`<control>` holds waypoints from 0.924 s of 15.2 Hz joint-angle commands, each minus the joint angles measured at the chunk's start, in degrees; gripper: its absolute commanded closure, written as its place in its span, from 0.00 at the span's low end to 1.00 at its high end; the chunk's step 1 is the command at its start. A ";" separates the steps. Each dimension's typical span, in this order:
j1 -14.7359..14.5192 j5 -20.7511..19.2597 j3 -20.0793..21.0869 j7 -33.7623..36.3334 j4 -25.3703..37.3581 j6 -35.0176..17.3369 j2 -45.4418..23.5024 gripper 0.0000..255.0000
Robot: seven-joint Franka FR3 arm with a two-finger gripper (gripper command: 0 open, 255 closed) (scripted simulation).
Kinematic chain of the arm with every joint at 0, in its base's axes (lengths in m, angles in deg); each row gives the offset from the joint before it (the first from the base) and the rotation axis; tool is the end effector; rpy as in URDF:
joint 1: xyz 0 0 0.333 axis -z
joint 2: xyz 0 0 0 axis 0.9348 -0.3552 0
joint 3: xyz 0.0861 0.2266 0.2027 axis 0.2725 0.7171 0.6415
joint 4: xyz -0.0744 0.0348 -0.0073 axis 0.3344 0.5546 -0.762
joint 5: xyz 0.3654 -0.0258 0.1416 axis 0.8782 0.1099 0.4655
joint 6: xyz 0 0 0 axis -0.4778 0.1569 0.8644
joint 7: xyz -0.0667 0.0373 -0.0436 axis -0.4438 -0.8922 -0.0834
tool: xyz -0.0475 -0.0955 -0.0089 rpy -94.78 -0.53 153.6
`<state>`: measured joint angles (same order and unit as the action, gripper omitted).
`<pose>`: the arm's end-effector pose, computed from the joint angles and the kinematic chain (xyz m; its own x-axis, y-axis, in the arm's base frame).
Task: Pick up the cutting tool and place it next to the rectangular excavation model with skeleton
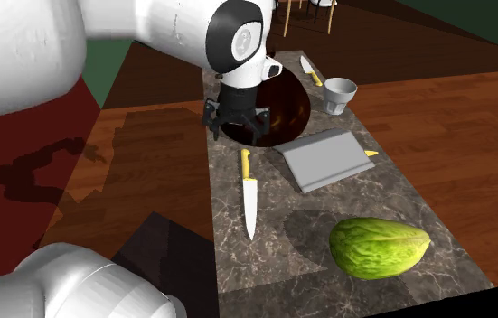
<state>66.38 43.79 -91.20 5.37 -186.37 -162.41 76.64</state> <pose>0.4030 -0.0385 0.4987 0.9344 0.3548 -0.0309 0.3505 -0.9316 -0.0962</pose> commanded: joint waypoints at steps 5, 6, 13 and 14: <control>-0.70 -0.82 -2.54 -8.28 0.88 -5.55 -12.07 0.00; -0.79 -0.87 -2.83 -9.59 1.29 -6.39 -14.23 0.00; -0.90 -0.83 -3.47 -13.61 1.08 -11.20 -21.66 0.00; -0.90 -0.78 -3.48 -13.65 0.51 -12.00 -21.89 0.00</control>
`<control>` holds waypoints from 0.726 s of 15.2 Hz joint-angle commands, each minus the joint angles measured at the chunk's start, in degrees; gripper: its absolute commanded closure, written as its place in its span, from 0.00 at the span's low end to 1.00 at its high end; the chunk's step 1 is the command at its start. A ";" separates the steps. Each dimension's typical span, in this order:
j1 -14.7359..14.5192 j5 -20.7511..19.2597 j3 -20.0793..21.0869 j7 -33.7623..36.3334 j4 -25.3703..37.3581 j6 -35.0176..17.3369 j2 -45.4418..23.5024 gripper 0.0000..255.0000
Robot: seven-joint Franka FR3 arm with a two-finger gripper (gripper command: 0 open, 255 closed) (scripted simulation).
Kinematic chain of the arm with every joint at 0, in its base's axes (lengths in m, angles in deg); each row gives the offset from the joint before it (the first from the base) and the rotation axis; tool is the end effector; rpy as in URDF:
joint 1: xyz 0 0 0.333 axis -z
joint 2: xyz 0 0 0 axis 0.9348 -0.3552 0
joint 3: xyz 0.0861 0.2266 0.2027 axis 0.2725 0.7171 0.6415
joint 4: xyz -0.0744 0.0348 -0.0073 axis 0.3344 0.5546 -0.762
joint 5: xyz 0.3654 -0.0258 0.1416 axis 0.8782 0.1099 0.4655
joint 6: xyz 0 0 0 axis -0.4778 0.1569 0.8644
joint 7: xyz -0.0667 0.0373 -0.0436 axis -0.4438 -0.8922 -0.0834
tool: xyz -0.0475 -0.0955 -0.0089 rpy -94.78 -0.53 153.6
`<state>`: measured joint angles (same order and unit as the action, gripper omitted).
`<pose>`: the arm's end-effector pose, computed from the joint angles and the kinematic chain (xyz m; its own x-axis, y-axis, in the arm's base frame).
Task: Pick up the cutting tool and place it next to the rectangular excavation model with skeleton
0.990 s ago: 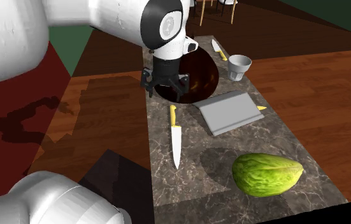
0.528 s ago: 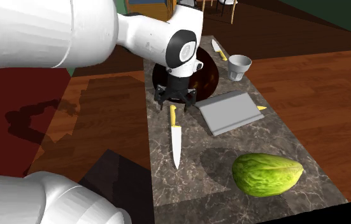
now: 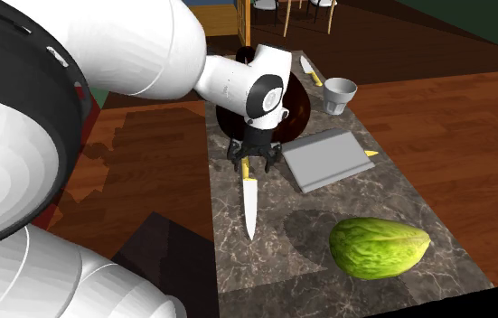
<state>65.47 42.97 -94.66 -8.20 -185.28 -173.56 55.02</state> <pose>0.4645 -0.0617 0.3559 0.8365 0.5215 -0.1681 0.5000 -0.8520 -0.1552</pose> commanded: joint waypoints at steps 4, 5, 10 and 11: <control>-0.01 0.23 -0.04 -0.25 -2.55 -3.74 -1.22 0.00; -0.01 0.23 -0.04 -0.25 -2.55 -3.74 -1.21 0.00; -0.01 0.23 -0.04 -0.25 -2.55 -3.74 -1.22 0.00; -0.01 0.23 -0.04 -0.25 -2.54 -3.73 -1.22 0.00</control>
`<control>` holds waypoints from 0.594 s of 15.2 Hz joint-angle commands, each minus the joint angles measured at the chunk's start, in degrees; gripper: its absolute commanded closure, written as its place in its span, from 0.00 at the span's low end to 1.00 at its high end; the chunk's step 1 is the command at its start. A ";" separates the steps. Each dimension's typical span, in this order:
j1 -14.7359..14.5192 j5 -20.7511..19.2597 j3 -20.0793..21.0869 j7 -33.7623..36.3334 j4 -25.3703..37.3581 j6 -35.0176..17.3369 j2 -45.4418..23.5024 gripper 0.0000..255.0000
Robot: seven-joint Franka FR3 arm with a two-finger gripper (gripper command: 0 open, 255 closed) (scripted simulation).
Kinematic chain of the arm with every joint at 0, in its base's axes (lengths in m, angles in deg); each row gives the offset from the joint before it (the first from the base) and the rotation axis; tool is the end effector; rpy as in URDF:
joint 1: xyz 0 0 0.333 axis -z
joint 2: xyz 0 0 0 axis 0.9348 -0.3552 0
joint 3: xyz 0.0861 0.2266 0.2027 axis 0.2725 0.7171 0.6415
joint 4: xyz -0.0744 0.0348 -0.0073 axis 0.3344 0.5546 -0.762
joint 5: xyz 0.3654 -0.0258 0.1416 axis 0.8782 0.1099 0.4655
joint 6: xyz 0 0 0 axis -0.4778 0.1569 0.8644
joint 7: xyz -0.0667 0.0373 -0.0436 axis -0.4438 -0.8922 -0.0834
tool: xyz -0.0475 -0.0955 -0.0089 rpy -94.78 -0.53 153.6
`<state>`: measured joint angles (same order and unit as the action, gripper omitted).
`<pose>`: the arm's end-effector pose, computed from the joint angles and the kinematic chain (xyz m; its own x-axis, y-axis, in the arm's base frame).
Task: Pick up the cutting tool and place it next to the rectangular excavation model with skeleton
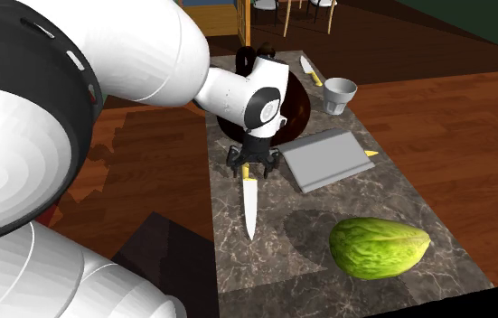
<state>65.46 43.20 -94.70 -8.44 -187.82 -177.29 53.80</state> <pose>0.4591 -0.0608 0.3321 0.8362 0.5220 -0.1683 0.5005 -0.8517 -0.1552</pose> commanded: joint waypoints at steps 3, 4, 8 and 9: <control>0.00 0.01 0.00 -0.01 0.02 -0.02 -0.05 1.00; -0.01 -0.01 0.01 0.03 -0.04 0.07 0.11 1.00; 0.06 -0.09 -0.05 -0.06 -0.16 0.09 0.26 1.00; 0.07 -0.11 -0.06 -0.05 -0.09 0.24 0.34 1.00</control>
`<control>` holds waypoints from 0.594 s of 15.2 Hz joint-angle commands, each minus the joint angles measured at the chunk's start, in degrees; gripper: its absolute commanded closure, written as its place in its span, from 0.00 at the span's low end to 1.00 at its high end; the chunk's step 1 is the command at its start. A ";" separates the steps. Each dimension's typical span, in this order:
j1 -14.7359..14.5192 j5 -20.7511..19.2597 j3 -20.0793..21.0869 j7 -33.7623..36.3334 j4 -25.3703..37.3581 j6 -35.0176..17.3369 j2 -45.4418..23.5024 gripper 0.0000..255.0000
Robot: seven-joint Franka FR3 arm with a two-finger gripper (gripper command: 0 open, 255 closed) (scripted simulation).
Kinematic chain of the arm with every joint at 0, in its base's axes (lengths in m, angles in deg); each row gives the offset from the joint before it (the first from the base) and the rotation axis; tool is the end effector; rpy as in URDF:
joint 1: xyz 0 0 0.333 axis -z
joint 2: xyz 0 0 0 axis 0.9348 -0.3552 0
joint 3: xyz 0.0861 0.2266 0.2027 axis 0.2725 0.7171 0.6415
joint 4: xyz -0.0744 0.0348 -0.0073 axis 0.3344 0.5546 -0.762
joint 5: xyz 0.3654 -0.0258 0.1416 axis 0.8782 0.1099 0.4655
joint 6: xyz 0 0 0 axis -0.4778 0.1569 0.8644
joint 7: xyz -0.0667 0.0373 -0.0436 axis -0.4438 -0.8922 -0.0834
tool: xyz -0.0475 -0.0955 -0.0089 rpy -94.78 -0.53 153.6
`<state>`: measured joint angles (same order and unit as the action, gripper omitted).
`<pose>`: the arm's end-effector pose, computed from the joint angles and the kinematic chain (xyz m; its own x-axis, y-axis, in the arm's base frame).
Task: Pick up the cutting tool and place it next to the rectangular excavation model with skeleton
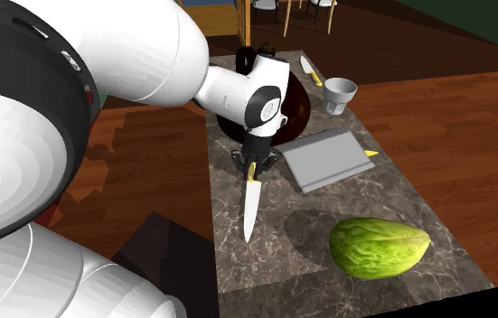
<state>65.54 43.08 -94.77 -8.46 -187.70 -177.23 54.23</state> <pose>0.4594 -0.0622 0.3363 0.8380 0.5211 -0.1619 0.5010 -0.8523 -0.1501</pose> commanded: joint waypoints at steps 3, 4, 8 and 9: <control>-0.08 -0.08 0.09 0.20 0.50 1.53 0.57 1.00; -0.08 -0.17 0.11 0.28 0.85 2.32 1.02 1.00; -0.07 -0.49 0.20 0.59 2.33 5.52 2.77 1.00; -0.07 -0.56 0.23 0.66 2.73 6.31 3.17 1.00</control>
<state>65.48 42.58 -94.59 -7.88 -185.36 -171.68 57.06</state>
